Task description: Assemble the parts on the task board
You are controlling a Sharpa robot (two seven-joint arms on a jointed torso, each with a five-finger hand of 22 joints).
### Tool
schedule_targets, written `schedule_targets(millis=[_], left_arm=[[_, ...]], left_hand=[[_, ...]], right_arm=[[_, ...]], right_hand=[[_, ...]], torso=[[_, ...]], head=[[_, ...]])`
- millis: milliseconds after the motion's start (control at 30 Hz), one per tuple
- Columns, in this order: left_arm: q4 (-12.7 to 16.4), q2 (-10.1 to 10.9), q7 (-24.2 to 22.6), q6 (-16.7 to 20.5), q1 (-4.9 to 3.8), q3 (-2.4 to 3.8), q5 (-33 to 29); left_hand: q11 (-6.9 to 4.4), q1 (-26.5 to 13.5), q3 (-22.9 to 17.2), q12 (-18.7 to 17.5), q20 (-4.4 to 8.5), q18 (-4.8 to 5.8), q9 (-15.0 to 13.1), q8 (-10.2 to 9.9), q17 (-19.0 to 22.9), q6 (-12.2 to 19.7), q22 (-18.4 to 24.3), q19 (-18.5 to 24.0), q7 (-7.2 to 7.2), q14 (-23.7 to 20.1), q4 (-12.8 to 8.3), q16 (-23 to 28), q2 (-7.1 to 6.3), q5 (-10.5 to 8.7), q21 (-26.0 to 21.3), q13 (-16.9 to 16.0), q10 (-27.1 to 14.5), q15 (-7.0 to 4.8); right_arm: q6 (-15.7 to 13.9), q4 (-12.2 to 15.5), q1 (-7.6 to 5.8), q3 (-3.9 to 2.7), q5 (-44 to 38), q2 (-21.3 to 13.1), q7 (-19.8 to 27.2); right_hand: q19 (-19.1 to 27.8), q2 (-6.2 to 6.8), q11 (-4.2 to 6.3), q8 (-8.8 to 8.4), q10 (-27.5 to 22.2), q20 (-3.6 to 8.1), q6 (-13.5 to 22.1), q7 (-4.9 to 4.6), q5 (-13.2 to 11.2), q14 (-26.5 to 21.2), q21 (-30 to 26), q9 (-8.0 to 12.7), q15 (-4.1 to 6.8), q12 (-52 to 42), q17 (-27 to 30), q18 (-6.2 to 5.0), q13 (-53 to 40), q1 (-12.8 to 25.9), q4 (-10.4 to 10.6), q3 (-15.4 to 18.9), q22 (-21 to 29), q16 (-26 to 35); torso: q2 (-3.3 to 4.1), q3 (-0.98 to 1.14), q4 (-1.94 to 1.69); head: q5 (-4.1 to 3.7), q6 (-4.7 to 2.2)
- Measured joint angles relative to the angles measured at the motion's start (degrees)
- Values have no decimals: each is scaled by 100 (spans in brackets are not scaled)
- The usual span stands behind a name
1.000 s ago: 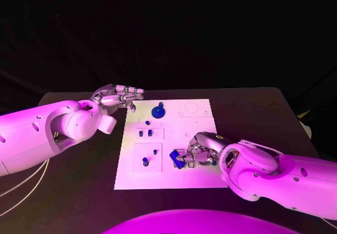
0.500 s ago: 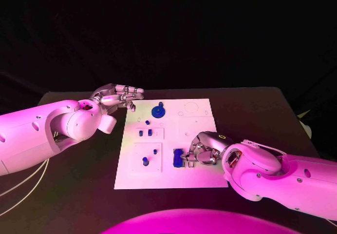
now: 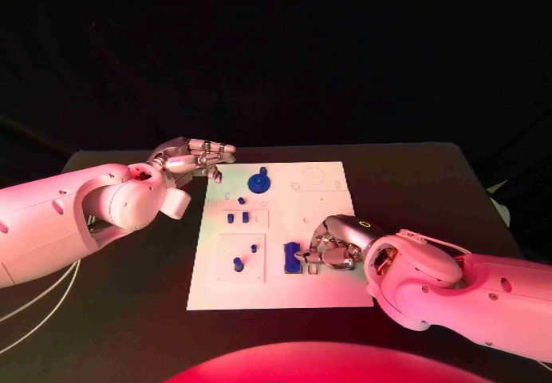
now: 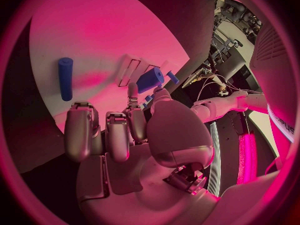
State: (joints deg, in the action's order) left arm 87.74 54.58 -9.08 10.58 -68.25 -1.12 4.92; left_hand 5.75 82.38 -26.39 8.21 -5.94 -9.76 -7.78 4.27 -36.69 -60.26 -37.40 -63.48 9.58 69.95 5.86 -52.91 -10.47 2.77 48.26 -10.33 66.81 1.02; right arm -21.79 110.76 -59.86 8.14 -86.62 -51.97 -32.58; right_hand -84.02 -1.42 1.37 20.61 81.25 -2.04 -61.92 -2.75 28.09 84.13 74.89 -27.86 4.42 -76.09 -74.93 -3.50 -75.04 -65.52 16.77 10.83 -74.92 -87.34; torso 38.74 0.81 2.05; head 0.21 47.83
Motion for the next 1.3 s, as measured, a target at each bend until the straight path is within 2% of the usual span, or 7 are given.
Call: schedule_targets(millis=[233, 367, 533, 967, 1167, 1300], left_arm=[[-1, -1, 6, -6, 0, -1, 0], [-1, 0, 9, -10, 0, -2, 0], [-1, 1, 13, -13, 1, -2, 0], [2, 12, 18, -17, 1, -3, 0], [5, 16, 21, -19, 1, -4, 0], [6, 17, 22, -19, 0, -4, 0]], left_hand=[[0, 0, 0, 0, 0, 0, 0, 0, 5, 0, 0, 0, 0, 0, 0, 0, 0, 0, 0, 0, 0, 0], [0, 0, 0, 0, 0, 0, 0, 0, 6, 0, -1, 0, 0, 0, 0, 0, 0, 0, 0, 1, 0, 0], [0, 0, 0, 0, 0, 0, -1, 0, 5, 0, -1, 0, 0, 0, 0, 0, 0, 0, 0, 1, 0, 0], [0, 0, 0, 0, 0, -1, -1, 0, 5, 0, -1, 0, 0, 0, 0, 0, 0, 0, 0, 2, 0, 0], [0, 0, 0, 0, 0, 0, -1, 0, 5, 0, -1, 0, 0, 0, 0, 0, 0, 0, 1, 2, 0, 0], [0, 0, 0, 0, 0, 0, -1, 0, 5, 0, -1, 0, 0, 0, 0, 0, 0, 0, 1, 2, 0, 0]], right_arm=[[-23, 81, 0, 0, 9, -1, 38], [-15, 105, 0, 0, 17, -2, 72], [33, 111, 1, 0, 39, 9, 113], [149, 59, 1, 0, 98, 67, 156], [154, -17, -1, 0, 97, 69, 143], [156, -69, -5, 0, 84, 62, 123]], right_hand=[[0, 2, 20, 0, 21, 0, -20, 20, -106, -20, 27, -17, 20, 0, 0, 0, -1, -2, -23, 23, 0, -23], [0, 78, 20, 22, 21, 0, -20, 20, -205, -20, 64, -24, 20, -7, 0, 0, 0, -78, -23, 55, 1, -23], [0, 102, 41, 22, 41, 0, -20, 20, -268, -20, 65, -29, 20, -22, 1, 0, 0, -102, -23, 87, 1, -23], [0, 109, 25, 22, 56, -1, -20, 20, -295, -20, 66, -34, 20, -37, 2, 0, -1, -112, -23, 87, 2, -45], [4, 10, 39, 44, 103, 3, -41, 41, -317, -20, 132, -49, 19, -113, 2, 0, -6, -200, -23, 87, -3, -45], [21, -107, 54, 67, 133, 20, -42, 41, -348, -20, 161, -54, 19, -172, 2, 1, -15, -140, -23, 87, -3, -71]], torso=[[0, -1, -4], [0, -4, -4], [0, -7, -7], [1, -4, -10], [1, -4, -5], [1, -5, -5]], head=[[-4, -3], [-4, 4], [3, 13], [32, 46], [37, 48], [40, 49]])
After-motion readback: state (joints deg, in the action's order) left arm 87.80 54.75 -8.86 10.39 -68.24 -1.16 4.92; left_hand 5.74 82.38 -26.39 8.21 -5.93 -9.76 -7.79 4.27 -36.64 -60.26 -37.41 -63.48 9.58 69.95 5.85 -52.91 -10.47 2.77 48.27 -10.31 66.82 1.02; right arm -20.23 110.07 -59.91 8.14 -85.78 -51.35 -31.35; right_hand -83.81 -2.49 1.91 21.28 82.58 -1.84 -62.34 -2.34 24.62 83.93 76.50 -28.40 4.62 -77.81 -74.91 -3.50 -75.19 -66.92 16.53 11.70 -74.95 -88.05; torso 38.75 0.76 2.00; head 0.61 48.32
